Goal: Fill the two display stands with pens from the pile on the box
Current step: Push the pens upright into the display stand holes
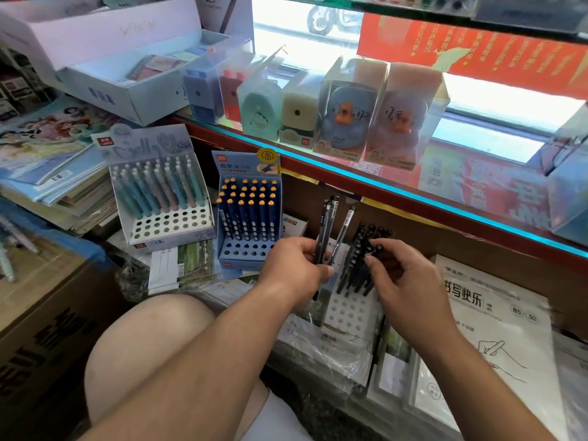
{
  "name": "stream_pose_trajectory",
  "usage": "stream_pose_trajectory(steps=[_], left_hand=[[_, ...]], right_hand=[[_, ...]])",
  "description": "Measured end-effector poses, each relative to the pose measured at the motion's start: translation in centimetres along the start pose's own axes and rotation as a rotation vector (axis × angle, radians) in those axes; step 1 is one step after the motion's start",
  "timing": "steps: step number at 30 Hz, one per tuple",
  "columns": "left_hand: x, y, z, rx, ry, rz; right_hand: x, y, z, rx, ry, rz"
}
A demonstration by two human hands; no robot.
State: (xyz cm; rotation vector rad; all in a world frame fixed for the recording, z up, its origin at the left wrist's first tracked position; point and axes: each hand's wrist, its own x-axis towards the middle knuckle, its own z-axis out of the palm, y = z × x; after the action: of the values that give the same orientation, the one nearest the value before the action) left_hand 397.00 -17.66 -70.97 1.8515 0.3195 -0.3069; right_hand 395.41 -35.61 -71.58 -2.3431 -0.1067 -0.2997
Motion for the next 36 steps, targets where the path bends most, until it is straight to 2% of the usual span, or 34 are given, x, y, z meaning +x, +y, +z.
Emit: stream_pose_trajectory(steps=[16,24,27,29,32,36], left_hand=[[0.1,0.0,0.1,-0.004,-0.02,-0.001],[0.3,-0.2,0.2,-0.011,-0.024,-0.008],[0.2,-0.2,0.2,-0.008,-0.038,-0.009],[0.1,-0.1,0.1,-0.014,-0.069,-0.011],[-0.4,0.3,0.1,-0.036,-0.165,0.004],[-1.2,0.9,0.1,-0.017,-0.335,0.036]], right_hand=[[-0.5,0.0,0.3,-0.053,-0.035,-0.087],[-0.9,1.2,1.7,-0.209,0.044,-0.2],[-0.8,1.3,2.0,-0.199,0.038,-0.177],[-0.5,0.7,1.6,-0.087,0.044,-0.071],[0.4,-0.1,0.6,0.253,0.101,0.135],[1.5,-0.9,-1.0,0.547,0.061,0.228]])
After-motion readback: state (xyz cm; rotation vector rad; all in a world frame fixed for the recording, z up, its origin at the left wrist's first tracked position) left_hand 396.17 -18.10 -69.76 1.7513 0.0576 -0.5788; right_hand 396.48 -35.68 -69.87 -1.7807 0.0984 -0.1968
